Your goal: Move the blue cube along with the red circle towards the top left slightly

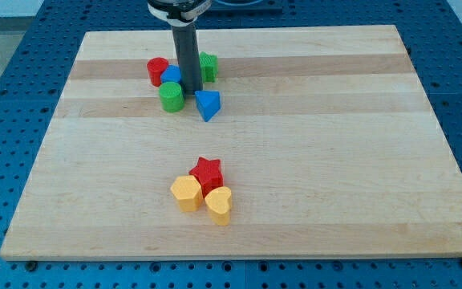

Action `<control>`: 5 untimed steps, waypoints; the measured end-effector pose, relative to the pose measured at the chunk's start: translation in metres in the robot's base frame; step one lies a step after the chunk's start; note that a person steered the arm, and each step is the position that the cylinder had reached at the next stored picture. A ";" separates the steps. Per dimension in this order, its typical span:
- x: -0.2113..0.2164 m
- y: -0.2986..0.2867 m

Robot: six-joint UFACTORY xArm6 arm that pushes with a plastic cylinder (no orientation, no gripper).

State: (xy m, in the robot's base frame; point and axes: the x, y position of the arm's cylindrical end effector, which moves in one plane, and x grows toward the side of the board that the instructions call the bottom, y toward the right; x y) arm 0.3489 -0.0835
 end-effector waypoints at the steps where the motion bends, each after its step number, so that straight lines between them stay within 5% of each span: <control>1: 0.000 0.000; 3: 0.001 0.003; 5: 0.023 0.109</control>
State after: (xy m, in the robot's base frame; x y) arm 0.3718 0.0252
